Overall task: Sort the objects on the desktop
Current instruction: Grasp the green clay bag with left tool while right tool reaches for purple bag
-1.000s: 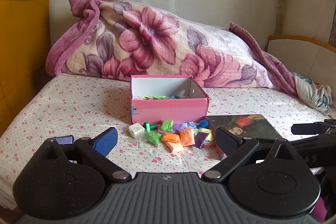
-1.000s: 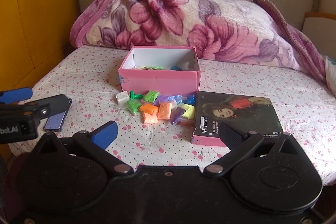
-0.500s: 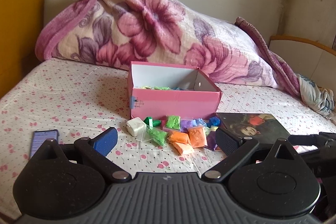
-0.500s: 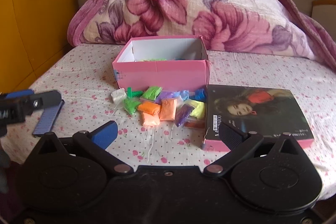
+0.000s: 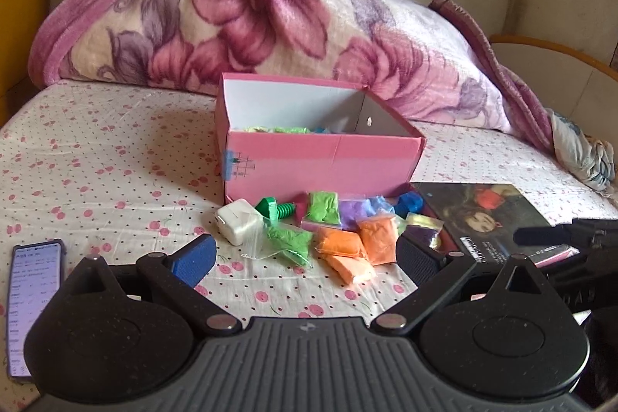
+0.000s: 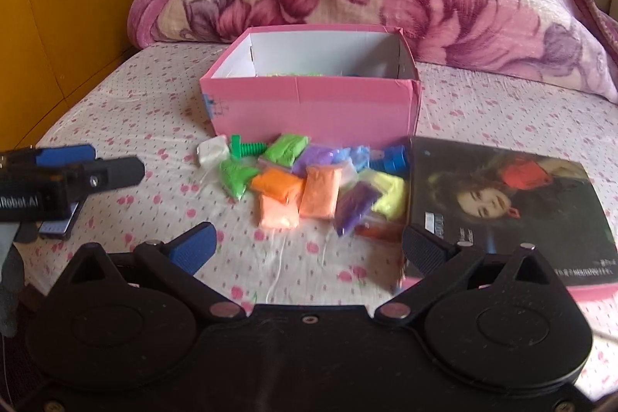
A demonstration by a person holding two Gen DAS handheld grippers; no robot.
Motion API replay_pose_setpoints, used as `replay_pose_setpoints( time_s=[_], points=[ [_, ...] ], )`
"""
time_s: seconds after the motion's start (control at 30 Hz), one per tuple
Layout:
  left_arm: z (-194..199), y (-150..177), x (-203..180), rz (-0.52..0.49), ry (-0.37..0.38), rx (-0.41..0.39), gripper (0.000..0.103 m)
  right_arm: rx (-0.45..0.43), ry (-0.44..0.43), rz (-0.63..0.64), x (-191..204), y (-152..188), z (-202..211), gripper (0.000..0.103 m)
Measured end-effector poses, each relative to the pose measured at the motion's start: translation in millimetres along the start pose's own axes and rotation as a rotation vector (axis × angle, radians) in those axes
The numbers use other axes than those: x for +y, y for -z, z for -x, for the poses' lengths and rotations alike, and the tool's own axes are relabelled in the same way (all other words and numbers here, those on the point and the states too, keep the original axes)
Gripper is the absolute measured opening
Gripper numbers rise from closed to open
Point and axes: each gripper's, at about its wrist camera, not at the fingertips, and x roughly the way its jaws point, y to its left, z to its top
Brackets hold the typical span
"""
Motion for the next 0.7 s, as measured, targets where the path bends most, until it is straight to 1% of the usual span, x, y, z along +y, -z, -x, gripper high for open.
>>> replay_pose_setpoints(
  time_s=[0.17, 0.27, 0.4, 0.5, 0.6, 0.67, 0.7],
  points=[
    [-26, -1, 7, -0.006, -0.006, 0.025, 0.100, 0.012, 0.016, 0.039, -5, -12, -30, 0.102],
    [-45, -4, 13, 0.011, 0.001, 0.045, 0.100, 0.021, 0.029, 0.062, -11, -20, -48, 0.102],
    [-69, -7, 22, 0.035, 0.009, 0.072, 0.100, 0.023, 0.027, 0.034, -27, -30, -73, 0.102],
    [-89, -8, 24, 0.046, -0.003, 0.074, 0.100, 0.016, 0.013, -0.006, -37, -29, -87, 0.102],
    [-101, 3, 31, 0.103, 0.014, 0.085, 0.093, 0.017, 0.004, -0.019, -42, -23, -97, 0.099],
    [-111, 9, 34, 0.126, 0.027, 0.102, 0.091, 0.024, -0.008, -0.030, -46, -19, -103, 0.094],
    [-115, 11, 36, 0.132, 0.026, 0.105, 0.091, 0.029, -0.018, -0.037, -47, -19, -105, 0.088]
  ],
)
